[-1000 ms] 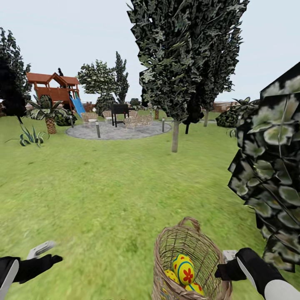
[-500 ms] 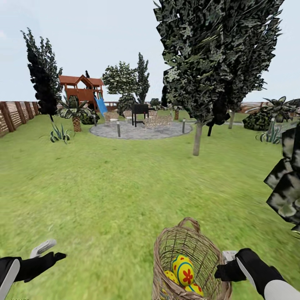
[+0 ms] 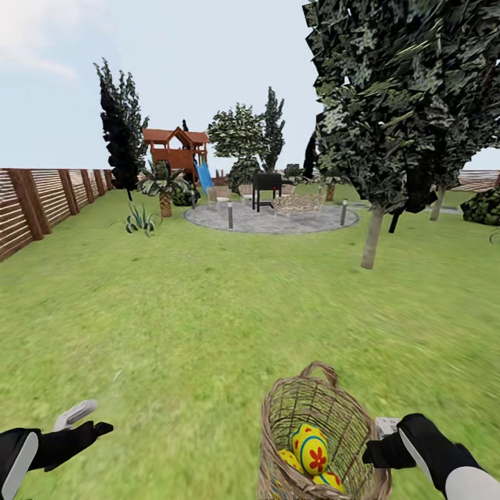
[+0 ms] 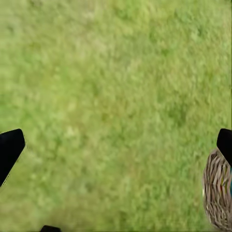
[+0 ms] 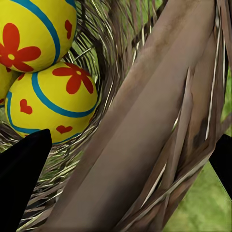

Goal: Take the three Easter eggs out of the wicker basket on the lawn in the garden, then place them on the lawn next to a single tree (choose any tree) so that all three eggs are next to the same tree and none are left in the basket.

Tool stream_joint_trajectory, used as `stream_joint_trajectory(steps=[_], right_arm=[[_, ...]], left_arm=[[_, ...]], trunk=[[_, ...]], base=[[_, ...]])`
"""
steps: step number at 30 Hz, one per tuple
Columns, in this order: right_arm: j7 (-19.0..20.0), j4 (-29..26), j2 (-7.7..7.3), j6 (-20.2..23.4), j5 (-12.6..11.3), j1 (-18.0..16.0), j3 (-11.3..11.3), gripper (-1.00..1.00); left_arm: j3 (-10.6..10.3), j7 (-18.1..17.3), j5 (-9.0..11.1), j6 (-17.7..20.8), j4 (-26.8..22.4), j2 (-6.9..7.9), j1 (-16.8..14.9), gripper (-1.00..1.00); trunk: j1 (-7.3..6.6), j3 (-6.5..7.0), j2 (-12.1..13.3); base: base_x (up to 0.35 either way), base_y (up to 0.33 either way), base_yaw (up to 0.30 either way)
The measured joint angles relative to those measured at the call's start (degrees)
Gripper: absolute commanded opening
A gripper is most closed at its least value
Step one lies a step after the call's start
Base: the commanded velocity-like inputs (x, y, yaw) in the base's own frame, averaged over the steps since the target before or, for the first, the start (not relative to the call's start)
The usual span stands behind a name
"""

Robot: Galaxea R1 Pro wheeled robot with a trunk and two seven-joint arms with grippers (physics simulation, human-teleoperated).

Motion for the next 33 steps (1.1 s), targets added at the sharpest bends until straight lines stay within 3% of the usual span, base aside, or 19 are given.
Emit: stream_joint_trajectory(steps=[5, 13, 21, 33], right_arm=[[0.0, 0.0, 0.12, 0.0, -0.2, 0.0, 0.1, -1.0], [0.1, 0.0, 0.23, 0.0, 0.2, 0.0, 0.2, -1.0], [0.0, 0.0, 0.63, 0.0, 0.2, 0.0, 0.4, -1.0], [0.2, 0.1, 0.53, 0.1, 0.1, 0.0, 0.3, -1.0]], left_arm=[[0.0, 0.0, 0.0, 0.0, 0.1, -0.01, 0.0, 1.0], [0.0, 0.0, 0.0, -0.1, 0.1, -0.08, 0.0, 1.0], [0.0, 0.0, -0.2, -0.2, 0.3, -1.11, 0.0, 1.0], [-0.1, 0.0, -0.2, -0.3, 0.5, -1.16, 0.0, 1.0]], trunk=[[0.0, 0.0, 0.0], [0.0, 0.0, 0.0], [0.0, 0.0, 0.0], [0.0, -0.17, 0.0]], base=[[0.346, 0.103, 0.137], [0.346, 0.102, -0.146], [0.346, 0.102, -0.01], [0.346, 0.101, -0.29]])
